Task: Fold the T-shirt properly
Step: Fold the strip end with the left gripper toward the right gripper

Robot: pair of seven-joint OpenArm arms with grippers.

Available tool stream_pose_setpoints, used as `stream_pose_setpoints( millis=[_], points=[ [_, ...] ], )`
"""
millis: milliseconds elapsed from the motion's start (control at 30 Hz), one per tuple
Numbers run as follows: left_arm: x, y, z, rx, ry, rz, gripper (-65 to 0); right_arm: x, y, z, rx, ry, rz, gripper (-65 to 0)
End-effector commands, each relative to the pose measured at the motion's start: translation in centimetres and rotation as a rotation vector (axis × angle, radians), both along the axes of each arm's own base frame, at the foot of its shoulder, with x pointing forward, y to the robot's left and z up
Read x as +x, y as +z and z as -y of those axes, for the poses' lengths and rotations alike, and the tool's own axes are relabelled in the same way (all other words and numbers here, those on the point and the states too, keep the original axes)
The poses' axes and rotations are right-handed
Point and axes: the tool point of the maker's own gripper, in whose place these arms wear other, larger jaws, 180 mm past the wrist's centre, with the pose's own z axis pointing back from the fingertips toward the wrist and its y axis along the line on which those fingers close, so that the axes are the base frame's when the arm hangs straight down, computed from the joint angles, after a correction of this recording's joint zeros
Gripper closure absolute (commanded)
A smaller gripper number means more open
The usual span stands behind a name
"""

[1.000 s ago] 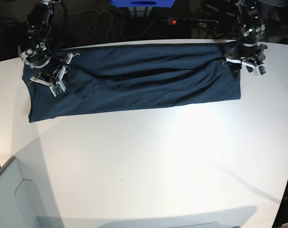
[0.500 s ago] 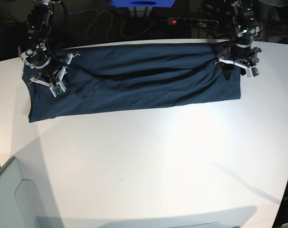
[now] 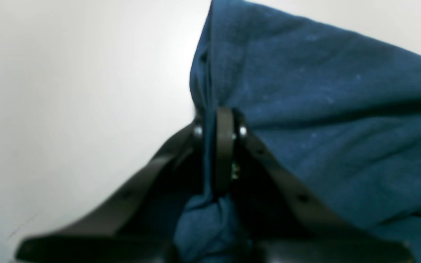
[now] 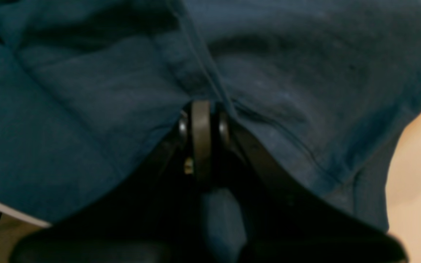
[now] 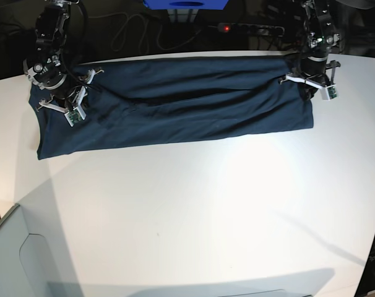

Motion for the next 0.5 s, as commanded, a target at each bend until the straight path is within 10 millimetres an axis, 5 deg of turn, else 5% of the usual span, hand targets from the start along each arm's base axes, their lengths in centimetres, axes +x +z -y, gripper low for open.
stream_pose_setpoints(
  millis=[0, 200, 467],
  points=[
    [0.1, 0.5, -0.4, 0.016, 0.0, 0.002, 0.0, 0.6, 0.8, 0.0, 0.001, 0.021, 0.033, -0.6],
    [1.0, 3.1, -2.6, 0.066, 0.03, 0.063, 0.0, 0.6, 0.8, 0.0, 0.002, 0.02, 0.031, -0.6],
    [3.1, 8.6, -0.7, 0.106, -0.034, 0.199, 0.0, 0.6, 0.8, 0.0, 0.0, 0.02, 0.031, -0.6]
  ],
)
